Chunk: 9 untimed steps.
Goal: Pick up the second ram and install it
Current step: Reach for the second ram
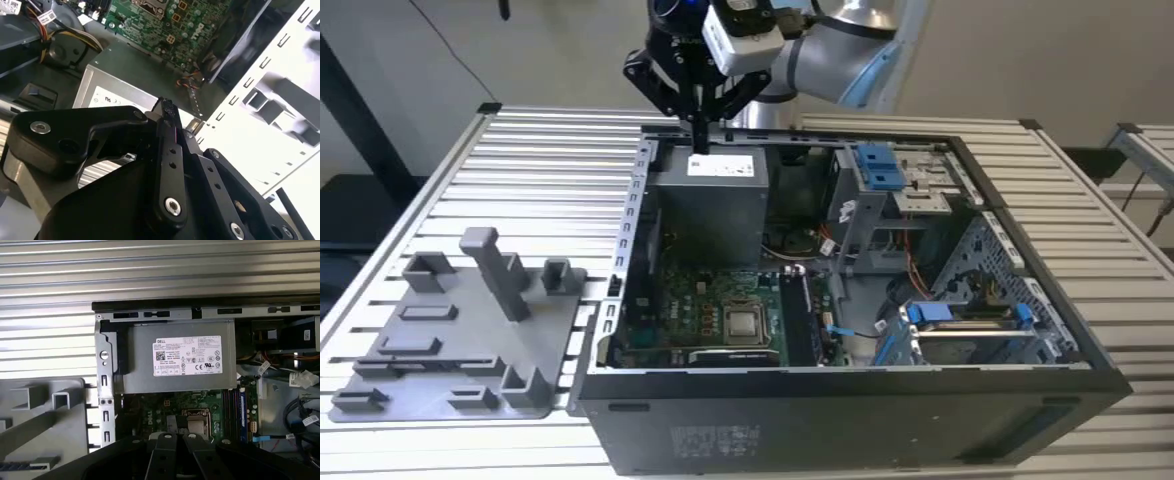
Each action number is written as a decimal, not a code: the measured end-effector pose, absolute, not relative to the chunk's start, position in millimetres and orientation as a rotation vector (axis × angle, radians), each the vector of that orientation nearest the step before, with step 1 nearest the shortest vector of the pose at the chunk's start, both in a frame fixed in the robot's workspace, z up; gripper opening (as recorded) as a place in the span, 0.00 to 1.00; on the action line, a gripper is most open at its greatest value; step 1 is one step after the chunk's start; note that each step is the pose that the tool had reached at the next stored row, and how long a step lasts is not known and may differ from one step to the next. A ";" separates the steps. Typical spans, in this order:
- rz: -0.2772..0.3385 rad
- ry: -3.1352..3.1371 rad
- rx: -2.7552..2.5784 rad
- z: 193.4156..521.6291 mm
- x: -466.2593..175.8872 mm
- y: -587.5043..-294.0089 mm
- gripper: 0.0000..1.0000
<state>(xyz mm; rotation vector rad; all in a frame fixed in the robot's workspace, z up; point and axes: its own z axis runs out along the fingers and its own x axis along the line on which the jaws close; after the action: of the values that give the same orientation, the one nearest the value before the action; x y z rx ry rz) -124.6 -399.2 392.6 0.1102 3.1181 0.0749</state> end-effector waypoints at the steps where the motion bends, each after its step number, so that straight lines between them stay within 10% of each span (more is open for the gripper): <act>1: 0.075 3.118 0.110 392.6 -125.8 -399.2 0.11; 9: 0.075 3.119 0.109 392.2 -134.4 -399.1 0.11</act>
<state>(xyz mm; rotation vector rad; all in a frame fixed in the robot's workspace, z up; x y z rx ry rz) -134.4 -399.1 392.2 0.1086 3.1190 0.0749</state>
